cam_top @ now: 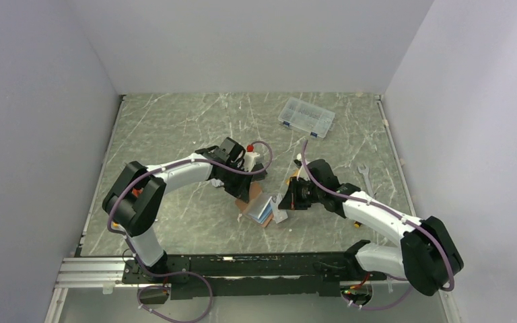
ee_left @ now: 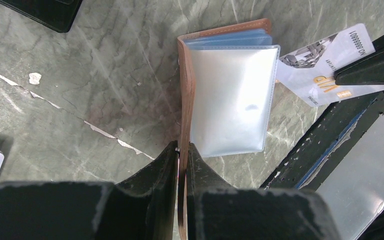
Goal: Put the credit cards into the card holder
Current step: Open the card holder at the center of the board.
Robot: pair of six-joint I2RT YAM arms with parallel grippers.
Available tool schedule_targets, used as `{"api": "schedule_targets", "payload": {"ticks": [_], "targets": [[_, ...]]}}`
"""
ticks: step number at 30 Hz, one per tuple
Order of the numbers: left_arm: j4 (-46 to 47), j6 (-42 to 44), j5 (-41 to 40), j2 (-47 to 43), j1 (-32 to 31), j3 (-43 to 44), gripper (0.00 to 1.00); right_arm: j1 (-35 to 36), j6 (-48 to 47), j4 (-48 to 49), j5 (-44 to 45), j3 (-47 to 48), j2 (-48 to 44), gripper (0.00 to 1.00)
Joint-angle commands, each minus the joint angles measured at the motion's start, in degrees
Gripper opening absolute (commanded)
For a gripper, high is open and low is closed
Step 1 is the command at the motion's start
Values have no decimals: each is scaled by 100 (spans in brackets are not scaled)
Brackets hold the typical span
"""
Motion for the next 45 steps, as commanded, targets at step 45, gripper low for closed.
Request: {"api": "schedule_targets", "payload": {"ticks": [45], "targets": [[-293, 657, 869, 148, 304, 426, 49, 119, -40, 1661, -1047, 632, 1401, 0]]}}
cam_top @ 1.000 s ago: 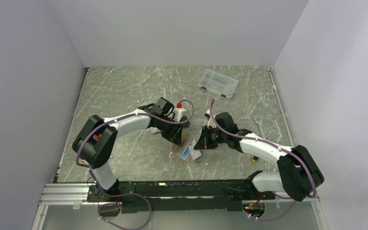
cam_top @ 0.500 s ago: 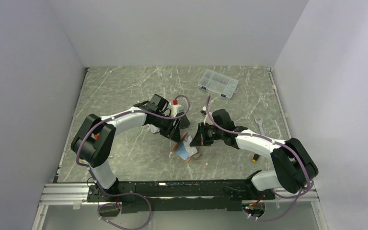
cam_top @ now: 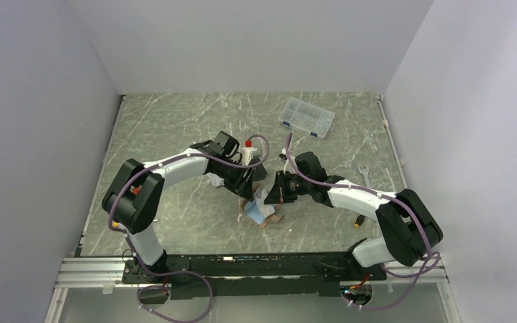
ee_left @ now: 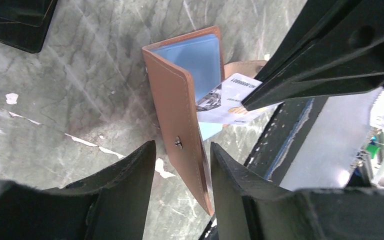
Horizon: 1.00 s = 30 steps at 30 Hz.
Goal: Put the credit cards into the card holder
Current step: Open the card holder at the center of the board.
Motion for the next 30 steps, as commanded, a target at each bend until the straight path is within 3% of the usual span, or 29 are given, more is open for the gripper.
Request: {"api": "schedule_targets", "payload": {"ticks": [1, 6, 16, 30], "targets": [[-258, 489, -527, 97, -127, 267, 49, 27, 24, 329, 4, 199, 24, 0], [-359, 522, -783, 232, -146, 390, 44, 23, 43, 358, 14, 196, 63, 0], [-351, 404, -762, 202, -146, 291, 21, 7, -20, -147, 187, -410, -745, 0], [-414, 401, -972, 245, -150, 284, 17, -72, 1, -954, 201, -1082, -1672, 0]]}}
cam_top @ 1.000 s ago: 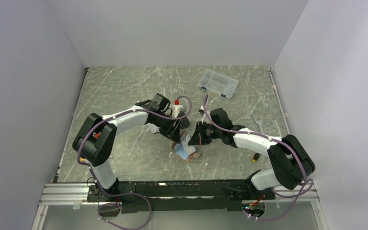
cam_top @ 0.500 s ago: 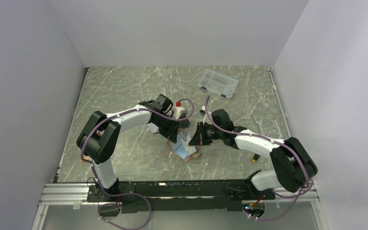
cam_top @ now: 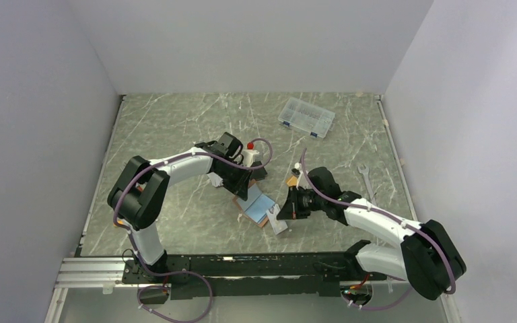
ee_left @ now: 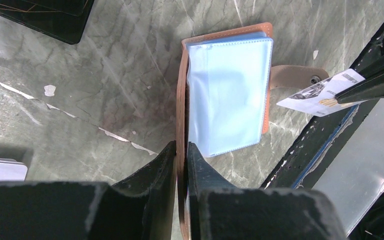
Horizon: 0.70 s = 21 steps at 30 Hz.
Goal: Put the credit cards into the card holder
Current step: Open the card holder at the center of the board.
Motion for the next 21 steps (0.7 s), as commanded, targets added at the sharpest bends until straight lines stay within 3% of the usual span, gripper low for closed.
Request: {"api": "schedule_targets", "payload": {"ticks": [1, 21], "targets": [[-76, 18, -97, -22, -13, 90, 17, -24, -25, -140, 15, -127, -116, 0], [-28, 20, -23, -35, -14, 88, 16, -20, -91, 84, -127, -45, -76, 0]]}}
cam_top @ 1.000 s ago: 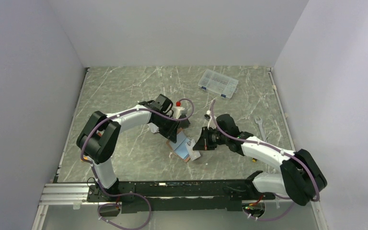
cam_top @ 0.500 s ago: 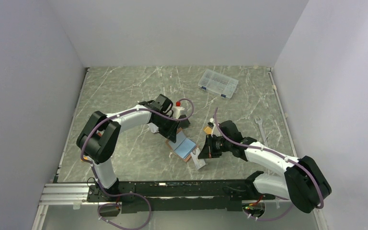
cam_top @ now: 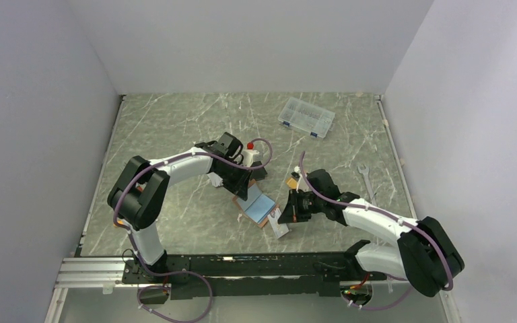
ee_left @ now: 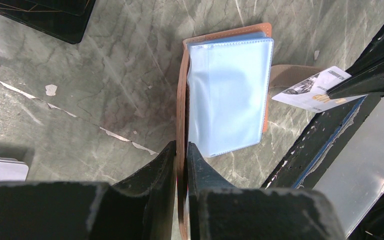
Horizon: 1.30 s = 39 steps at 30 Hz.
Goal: Put the credit cards into the card holder
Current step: Open the card holder at the center of the board.
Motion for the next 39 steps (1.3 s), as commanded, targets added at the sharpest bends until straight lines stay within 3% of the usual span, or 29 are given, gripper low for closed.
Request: {"api": "schedule_targets", "payload": {"ticks": [1, 39], "targets": [[-19, 14, 10, -39, -12, 90, 16, -24, -88, 222, -122, 113, -222, 0], [11, 16, 72, -48, -17, 97, 14, -22, 114, 1110, -207, 111, 455, 0]]}}
